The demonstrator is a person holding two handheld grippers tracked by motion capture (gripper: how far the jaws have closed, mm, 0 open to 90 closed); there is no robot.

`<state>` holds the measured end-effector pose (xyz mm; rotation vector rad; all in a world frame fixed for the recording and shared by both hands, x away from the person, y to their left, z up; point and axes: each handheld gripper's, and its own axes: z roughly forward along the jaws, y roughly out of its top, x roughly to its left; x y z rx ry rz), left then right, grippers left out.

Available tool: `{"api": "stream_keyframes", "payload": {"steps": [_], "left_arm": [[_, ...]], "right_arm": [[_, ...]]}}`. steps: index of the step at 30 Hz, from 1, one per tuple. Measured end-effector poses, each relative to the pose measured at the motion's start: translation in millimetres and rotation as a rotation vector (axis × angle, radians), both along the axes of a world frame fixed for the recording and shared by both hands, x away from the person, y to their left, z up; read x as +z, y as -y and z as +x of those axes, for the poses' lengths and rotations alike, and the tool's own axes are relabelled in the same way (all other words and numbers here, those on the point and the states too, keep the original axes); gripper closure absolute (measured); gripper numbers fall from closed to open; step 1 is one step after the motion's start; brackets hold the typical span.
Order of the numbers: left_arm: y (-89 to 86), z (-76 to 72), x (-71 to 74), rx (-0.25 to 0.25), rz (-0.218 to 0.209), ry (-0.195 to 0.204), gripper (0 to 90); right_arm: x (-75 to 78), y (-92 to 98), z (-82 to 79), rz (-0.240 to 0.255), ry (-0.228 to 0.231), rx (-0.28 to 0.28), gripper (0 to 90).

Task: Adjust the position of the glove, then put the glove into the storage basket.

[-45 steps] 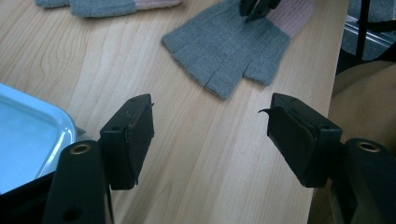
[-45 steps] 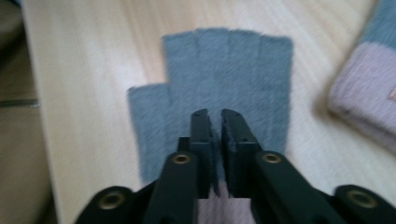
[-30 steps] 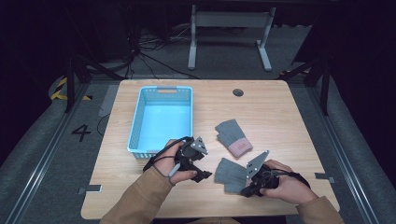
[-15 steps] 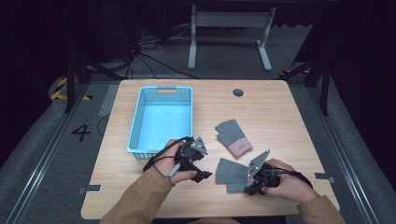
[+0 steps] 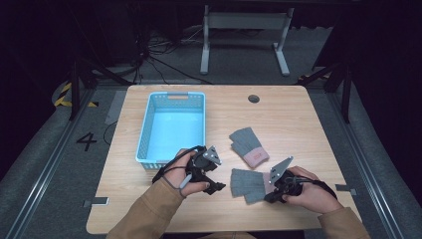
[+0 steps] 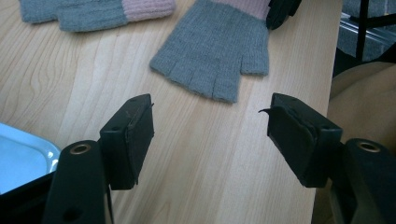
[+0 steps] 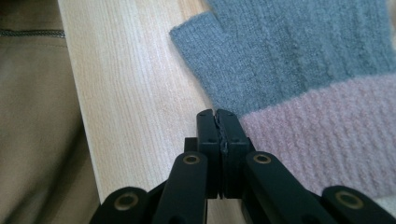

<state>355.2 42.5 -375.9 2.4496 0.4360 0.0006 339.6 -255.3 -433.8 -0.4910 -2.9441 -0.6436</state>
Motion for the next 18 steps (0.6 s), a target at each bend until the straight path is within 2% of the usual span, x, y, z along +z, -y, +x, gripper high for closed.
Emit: {"api": "stream_keyframes", "payload": {"steps": [4,6,7,10,12,14,15,17,18], "left_arm": [[-0.2,-0.2,0.1,0.003,0.001,-0.002,32.4],[-0.2,-0.1,0.1,0.002,0.0,-0.001,32.3],[-0.4,-0.3,0.3,0.004,0.0,-0.002,32.3],[-0.7,-0.6,0.3,0.008,0.0,-0.002,32.3],[-0.9,-0.9,-0.1,0.009,-0.002,0.0,32.4],[-1.8,-1.2,-0.2,0.009,-0.001,-0.001,32.3],[-3.3,-1.9,0.0,0.015,0.0,-0.003,32.3],[-4.3,-1.4,0.4,0.015,-0.005,-0.001,32.3],[-4.8,-1.3,0.9,0.022,-0.01,0.001,32.3]], "right_arm": [[0.2,0.8,0.5,-0.005,-0.005,-0.009,89.9],[0.9,1.0,0.5,0.009,-0.01,-0.002,89.9],[3.7,0.8,-0.3,0.033,-0.015,-0.002,89.6],[8.1,0.5,-0.8,0.059,-0.004,-0.006,86.0],[13.7,-0.7,-1.0,0.083,0.043,-0.028,83.8],[14.8,-0.7,-0.5,0.093,0.053,-0.034,83.4],[19.1,-0.7,0.8,0.113,0.072,-0.068,83.3],[20.7,-0.4,1.7,0.123,0.078,-0.076,83.4],[23.1,-0.4,2.3,0.137,0.092,-0.098,83.5]]}}
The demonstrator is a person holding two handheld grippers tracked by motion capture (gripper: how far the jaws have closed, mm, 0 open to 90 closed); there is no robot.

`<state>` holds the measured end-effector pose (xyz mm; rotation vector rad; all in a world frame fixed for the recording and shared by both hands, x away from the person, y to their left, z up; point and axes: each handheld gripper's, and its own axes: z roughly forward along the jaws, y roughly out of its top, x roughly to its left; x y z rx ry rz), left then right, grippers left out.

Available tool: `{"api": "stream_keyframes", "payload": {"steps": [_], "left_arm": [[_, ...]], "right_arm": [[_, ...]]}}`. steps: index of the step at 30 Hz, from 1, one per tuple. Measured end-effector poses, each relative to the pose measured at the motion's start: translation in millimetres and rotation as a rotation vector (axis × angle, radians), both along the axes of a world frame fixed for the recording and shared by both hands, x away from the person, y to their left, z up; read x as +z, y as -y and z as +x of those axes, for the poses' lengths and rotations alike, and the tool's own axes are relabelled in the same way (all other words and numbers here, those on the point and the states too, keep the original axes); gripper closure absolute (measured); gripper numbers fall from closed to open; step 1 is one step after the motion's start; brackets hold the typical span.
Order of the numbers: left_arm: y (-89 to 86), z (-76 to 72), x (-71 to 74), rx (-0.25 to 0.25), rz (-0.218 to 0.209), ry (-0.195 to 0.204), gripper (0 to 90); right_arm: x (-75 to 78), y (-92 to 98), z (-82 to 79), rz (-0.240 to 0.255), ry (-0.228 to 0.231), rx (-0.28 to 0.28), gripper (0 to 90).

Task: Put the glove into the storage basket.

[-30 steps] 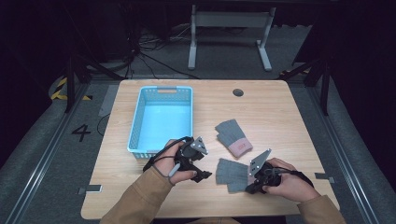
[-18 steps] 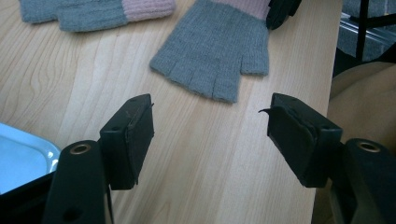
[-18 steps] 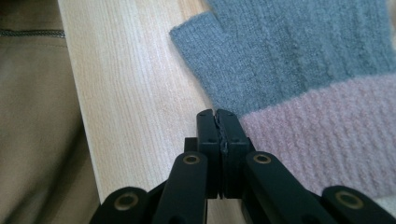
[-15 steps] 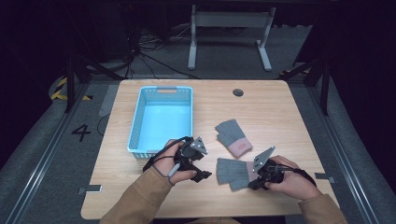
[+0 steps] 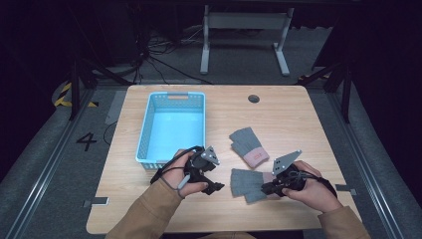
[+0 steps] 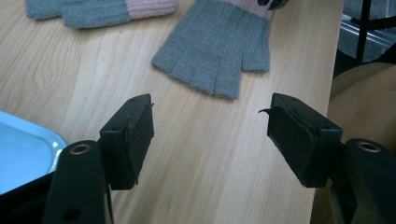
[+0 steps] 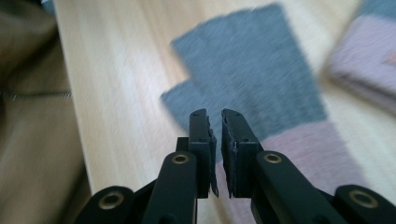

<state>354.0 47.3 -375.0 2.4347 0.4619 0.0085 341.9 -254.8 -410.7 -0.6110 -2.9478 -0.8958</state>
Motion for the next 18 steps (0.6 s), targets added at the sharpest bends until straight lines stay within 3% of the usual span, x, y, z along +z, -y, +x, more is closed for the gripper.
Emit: {"api": "stream_keyframes", "payload": {"steps": [9,18], "left_arm": [[-9.7,-3.9,-1.3,0.03,0.005,-0.002,32.3],[-26.9,-10.8,-5.9,0.093,0.011,-0.018,32.1]], "right_arm": [[11.3,2.0,13.1,0.051,0.1,-0.18,88.8],[10.9,-13.3,33.3,0.08,0.128,-0.251,89.6]]}}
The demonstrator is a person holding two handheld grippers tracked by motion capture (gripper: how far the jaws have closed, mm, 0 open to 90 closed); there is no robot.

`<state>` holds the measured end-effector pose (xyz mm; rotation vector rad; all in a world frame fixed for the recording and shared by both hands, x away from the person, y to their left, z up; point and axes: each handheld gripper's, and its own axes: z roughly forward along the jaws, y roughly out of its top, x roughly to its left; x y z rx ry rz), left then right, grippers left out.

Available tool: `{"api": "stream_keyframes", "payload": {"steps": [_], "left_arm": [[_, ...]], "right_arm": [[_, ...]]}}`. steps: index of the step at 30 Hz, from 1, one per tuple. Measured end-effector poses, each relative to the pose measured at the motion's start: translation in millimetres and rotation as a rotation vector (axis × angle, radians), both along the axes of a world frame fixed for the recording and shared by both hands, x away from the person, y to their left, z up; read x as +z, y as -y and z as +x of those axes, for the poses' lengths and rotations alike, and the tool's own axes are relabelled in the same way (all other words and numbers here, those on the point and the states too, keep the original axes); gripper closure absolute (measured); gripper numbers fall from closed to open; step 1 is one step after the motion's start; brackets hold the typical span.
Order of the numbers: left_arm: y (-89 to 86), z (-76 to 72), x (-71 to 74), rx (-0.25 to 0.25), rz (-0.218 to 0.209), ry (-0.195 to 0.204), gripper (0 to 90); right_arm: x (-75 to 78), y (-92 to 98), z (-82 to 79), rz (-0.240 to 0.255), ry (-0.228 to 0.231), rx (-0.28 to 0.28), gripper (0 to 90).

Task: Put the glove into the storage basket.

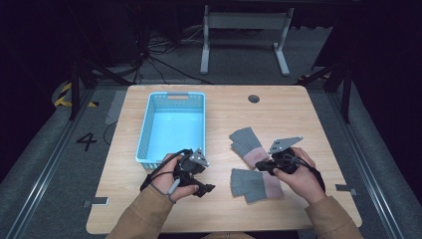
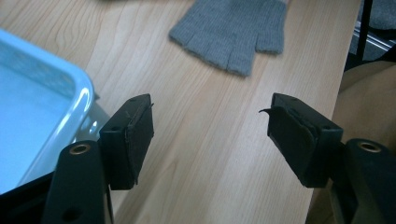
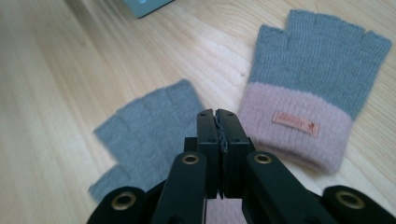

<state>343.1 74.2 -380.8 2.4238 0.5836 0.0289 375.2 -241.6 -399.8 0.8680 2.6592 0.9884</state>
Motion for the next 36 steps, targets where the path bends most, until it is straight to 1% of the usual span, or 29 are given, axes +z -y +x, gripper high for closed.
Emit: {"api": "stream_keyframes", "payload": {"steps": [2,5,7,8,10,12,13,15,19,21,26,30,36], "left_arm": [[-4.7,-1.6,-1.5,0.021,0.0,-0.006,31.9],[-9.3,-3.2,-2.9,0.045,-0.002,-0.016,31.6],[-14.1,-5.0,-4.1,0.065,0.002,-0.021,31.4],[-15.3,-5.3,-4.3,0.07,0.004,-0.022,30.6],[-19.7,-7.3,-5.3,0.085,0.005,-0.026,30.6],[-20.9,-7.7,-5.3,0.086,0.009,-0.029,30.5],[-23.3,-8.6,-5.4,0.093,0.01,-0.032,30.5],[-25.0,-9.3,-5.3,0.102,0.009,-0.03,30.4],[-26.3,-9.4,-5.0,0.103,0.007,-0.03,30.4],[-26.4,-9.3,-4.9,0.102,0.008,-0.029,30.4],[-26.0,-8.8,-4.0,0.101,0.005,-0.029,30.3],[-23.7,-7.7,-3.7,0.094,0.0,-0.029,30.3],[-21.2,-6.7,-3.5,0.082,0.007,-0.031,30.3]], "right_arm": [[-2.6,-5.6,5.4,-0.001,-0.002,-0.006,89.5],[-8.4,-15.3,13.6,-0.023,-0.006,-0.007,89.4],[-10.4,-17.6,15.8,-0.022,-0.007,-0.003,89.4],[-15.3,-22.2,20.6,-0.037,-0.007,0.001,89.5],[-19.2,-25.2,23.8,-0.045,-0.014,0.0,89.5],[-20.8,-26.1,25.2,-0.048,-0.016,0.001,89.5],[-23.3,-26.8,28.1,-0.059,-0.015,-0.003,89.5],[-25.3,-26.9,30.0,-0.065,-0.024,-0.004,89.6],[-28.8,-25.5,32.8,-0.074,-0.031,0.001,89.6],[-31.2,-22.1,34.4,-0.082,-0.044,-0.011,89.8],[-32.2,-17.3,35.6,-0.09,-0.045,-0.025,89.8],[-33.7,-6.9,36.7,-0.089,-0.045,-0.042,89.8],[-35.0,4.9,39.1,-0.089,-0.049,-0.075,89.8]]}}
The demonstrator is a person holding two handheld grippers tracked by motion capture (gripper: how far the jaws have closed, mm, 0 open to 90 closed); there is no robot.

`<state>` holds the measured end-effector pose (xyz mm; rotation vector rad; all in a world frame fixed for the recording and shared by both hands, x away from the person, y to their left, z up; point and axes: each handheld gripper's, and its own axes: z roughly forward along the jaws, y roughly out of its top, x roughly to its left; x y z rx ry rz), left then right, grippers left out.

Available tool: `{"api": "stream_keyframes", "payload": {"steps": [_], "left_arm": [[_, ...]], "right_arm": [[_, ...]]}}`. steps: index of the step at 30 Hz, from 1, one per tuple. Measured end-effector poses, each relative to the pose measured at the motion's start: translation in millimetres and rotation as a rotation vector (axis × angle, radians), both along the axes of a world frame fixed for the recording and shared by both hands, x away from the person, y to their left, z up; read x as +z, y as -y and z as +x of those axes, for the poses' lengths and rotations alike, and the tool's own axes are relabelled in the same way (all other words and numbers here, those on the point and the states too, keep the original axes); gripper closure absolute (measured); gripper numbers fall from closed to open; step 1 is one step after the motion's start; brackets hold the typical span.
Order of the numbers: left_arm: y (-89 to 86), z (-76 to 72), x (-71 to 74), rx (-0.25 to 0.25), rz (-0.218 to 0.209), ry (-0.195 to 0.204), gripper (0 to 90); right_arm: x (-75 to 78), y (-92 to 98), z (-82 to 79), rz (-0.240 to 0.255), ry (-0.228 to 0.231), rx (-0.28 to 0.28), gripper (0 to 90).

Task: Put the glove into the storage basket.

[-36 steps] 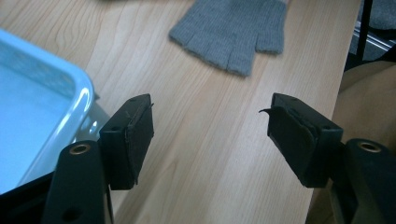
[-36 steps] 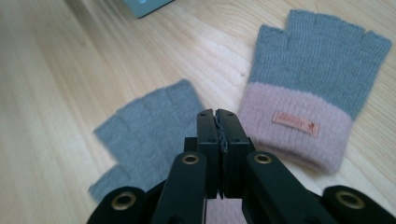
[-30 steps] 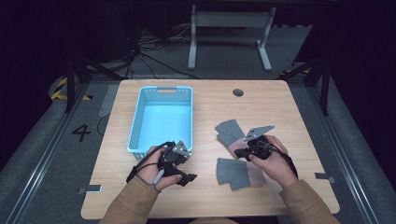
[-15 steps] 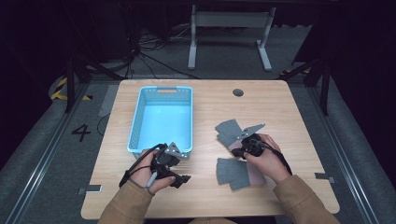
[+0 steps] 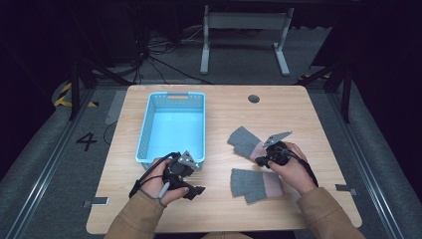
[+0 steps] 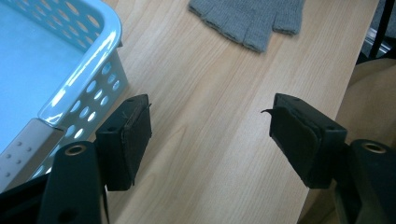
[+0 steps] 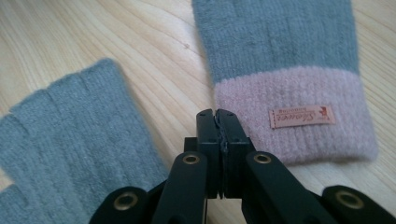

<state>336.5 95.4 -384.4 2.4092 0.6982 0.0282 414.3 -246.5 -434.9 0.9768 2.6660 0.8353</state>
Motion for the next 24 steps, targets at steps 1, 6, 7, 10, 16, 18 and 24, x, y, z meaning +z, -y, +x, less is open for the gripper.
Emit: {"api": "stream_keyframes", "payload": {"steps": [1,6,7,10,16,18,24], "left_arm": [[0.1,0.1,0.1,-0.001,-0.001,0.0,30.3],[0.7,0.7,-0.9,0.001,-0.002,-0.003,30.2],[0.7,0.7,-1.0,0.002,-0.001,-0.003,30.2],[0.5,0.8,-0.7,0.002,-0.003,-0.003,30.2],[-2.8,1.0,1.9,0.013,-0.009,0.001,30.2],[-3.7,0.9,2.5,0.015,-0.012,0.003,30.2],[-6.8,2.1,3.3,0.017,-0.017,0.005,30.2]], "right_arm": [[-0.1,1.7,0.6,0.003,0.002,-0.005,89.9],[-0.4,9.9,3.4,0.001,0.003,-0.032,89.8],[0.1,10.7,3.4,0.006,0.003,-0.031,89.7],[4.3,9.1,2.4,0.042,-0.005,-0.024,86.3],[25.9,2.4,9.8,0.091,0.054,-0.03,70.8],[30.2,-0.2,14.6,0.083,0.07,-0.043,65.8],[33.2,-8.9,38.6,0.041,0.087,-0.099,50.8]]}}
